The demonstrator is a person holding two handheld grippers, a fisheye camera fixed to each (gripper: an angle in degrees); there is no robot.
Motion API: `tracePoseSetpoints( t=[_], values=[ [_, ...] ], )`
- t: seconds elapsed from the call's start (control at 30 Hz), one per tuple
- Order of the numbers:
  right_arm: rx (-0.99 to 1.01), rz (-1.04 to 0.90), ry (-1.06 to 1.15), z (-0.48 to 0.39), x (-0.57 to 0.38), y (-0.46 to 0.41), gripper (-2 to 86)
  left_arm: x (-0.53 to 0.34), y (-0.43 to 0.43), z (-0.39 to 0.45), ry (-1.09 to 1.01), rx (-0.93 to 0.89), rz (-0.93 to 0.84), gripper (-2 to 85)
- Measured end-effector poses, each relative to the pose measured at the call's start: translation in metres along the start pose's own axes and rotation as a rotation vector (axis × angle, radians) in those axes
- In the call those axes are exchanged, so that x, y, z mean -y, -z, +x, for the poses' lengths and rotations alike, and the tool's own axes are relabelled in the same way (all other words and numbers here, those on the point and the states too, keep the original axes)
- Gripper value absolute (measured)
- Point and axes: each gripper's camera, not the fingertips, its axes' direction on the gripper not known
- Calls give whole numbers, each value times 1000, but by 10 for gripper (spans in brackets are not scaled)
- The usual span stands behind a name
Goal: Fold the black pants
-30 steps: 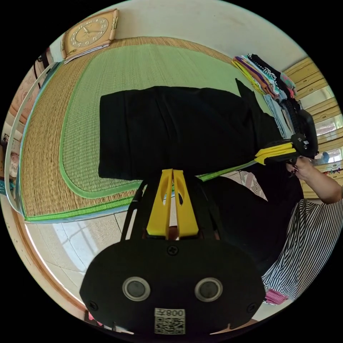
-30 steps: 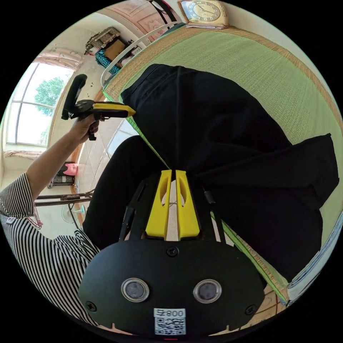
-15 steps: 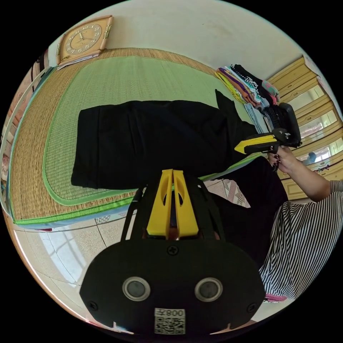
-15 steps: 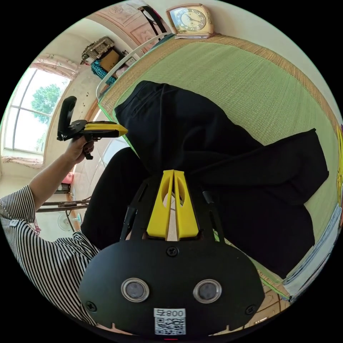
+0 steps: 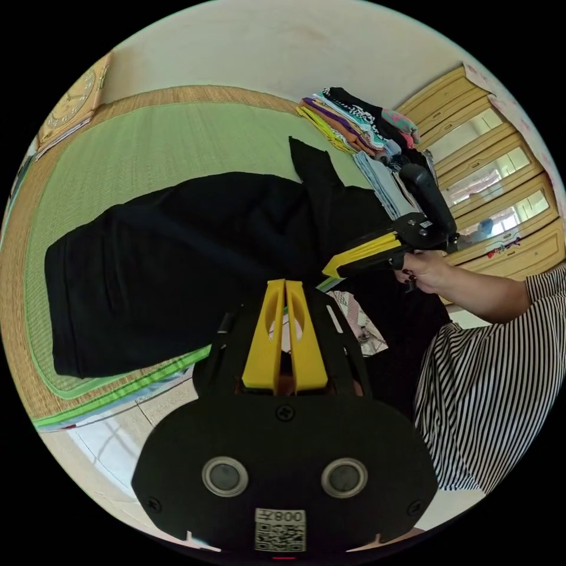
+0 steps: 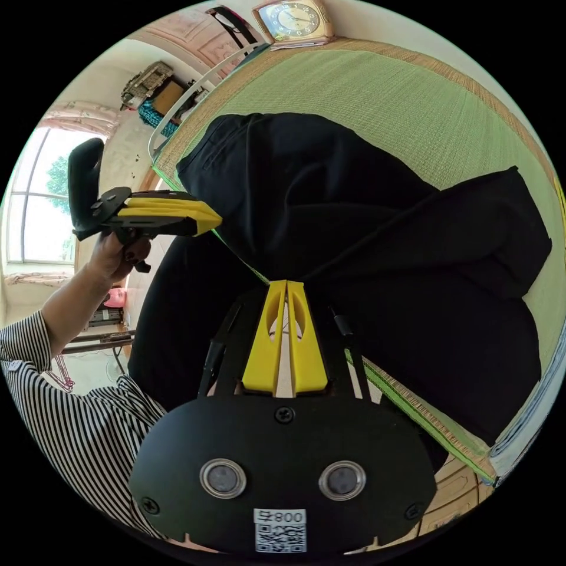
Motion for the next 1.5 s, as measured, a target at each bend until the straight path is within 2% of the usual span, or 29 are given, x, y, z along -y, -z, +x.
tracePoseSetpoints(
  t=[0.17, 0.37, 0.83, 0.97, 1.17, 1.33, 1.5],
  values=[
    [35, 124, -83, 35, -21, 35, 4, 53, -43, 36, -59, -50, -32, 43],
    [-24, 251, -202, 99, -17, 82, 17, 110, -86, 52, -11, -46, -81, 60],
    [-193, 102, -361, 180, 70, 78, 83, 182, -142, 98, 12, -55, -150, 35],
    [-222, 14, -397, 197, 81, 61, 78, 195, -149, 109, 10, -70, -147, 28],
    [-316, 3, -387, 203, 74, 53, 51, 216, -160, 132, 9, -89, -145, 19],
    [-274, 6, -380, 219, 54, 50, 19, 235, -162, 155, 9, -107, -141, 11],
    [-142, 162, -374, 237, 3, 77, 11, 251, -157, 185, -28, -111, -116, 8]
  ],
)
